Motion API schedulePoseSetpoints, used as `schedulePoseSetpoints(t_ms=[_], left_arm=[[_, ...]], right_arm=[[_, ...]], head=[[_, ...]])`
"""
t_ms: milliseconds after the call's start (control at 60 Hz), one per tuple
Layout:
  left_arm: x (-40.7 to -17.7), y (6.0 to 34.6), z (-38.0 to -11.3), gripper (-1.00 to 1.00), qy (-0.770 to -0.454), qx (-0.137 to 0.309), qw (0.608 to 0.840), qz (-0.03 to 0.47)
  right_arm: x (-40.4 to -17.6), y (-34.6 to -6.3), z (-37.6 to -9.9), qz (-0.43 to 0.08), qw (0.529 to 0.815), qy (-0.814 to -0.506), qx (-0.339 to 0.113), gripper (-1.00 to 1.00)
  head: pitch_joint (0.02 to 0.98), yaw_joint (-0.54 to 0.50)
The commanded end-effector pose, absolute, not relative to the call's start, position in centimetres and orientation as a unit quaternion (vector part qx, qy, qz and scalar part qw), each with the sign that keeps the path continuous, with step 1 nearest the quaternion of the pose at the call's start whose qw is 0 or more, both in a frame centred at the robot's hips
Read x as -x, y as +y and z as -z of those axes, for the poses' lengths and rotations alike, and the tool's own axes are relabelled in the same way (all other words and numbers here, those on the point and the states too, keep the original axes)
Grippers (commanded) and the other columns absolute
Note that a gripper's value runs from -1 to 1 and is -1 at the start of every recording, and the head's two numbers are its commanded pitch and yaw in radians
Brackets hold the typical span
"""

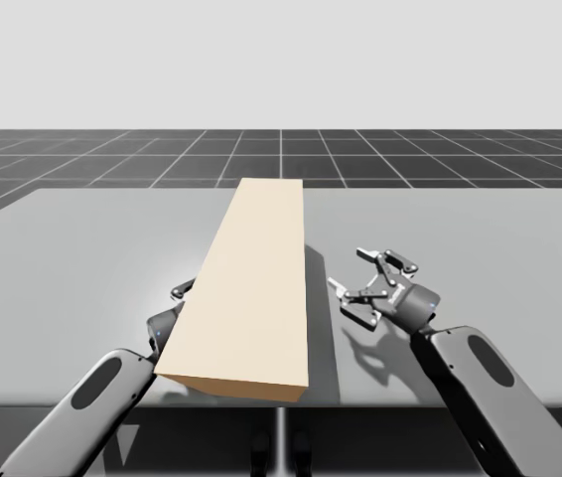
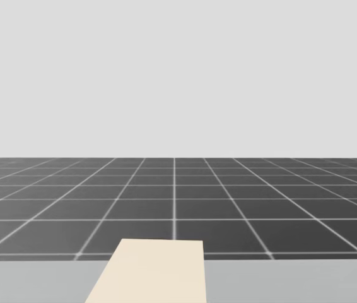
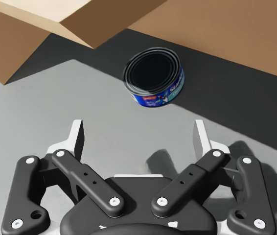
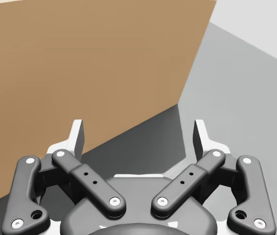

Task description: Retrieve the object from inside the box.

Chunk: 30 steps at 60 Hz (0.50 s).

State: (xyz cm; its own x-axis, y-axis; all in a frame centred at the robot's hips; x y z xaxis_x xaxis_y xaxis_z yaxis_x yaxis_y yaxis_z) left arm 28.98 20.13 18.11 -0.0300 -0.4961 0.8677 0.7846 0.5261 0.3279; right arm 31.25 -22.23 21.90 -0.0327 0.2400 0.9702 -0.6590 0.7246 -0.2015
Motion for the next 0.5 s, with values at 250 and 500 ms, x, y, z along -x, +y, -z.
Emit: schedulePoseSetpoints(t_ms=[250, 500], left_arm=[[-32.5, 16.2, -16.4, -1.00, -0.533, 0.188, 0.696, 0.443], [-35.1, 13.5, -13.1, -1.00, -0.548, 0.224, 0.684, 0.426]], right_arm=[[-31.0, -21.3, -21.2, -0.351, 0.674, -0.628, -0.168, -1.00], [-30.8, -21.0, -21.3, -0.358, 0.662, -0.637, -0.167, -1.00]], head=[[0.129, -0.01], [0.148, -0.01]])
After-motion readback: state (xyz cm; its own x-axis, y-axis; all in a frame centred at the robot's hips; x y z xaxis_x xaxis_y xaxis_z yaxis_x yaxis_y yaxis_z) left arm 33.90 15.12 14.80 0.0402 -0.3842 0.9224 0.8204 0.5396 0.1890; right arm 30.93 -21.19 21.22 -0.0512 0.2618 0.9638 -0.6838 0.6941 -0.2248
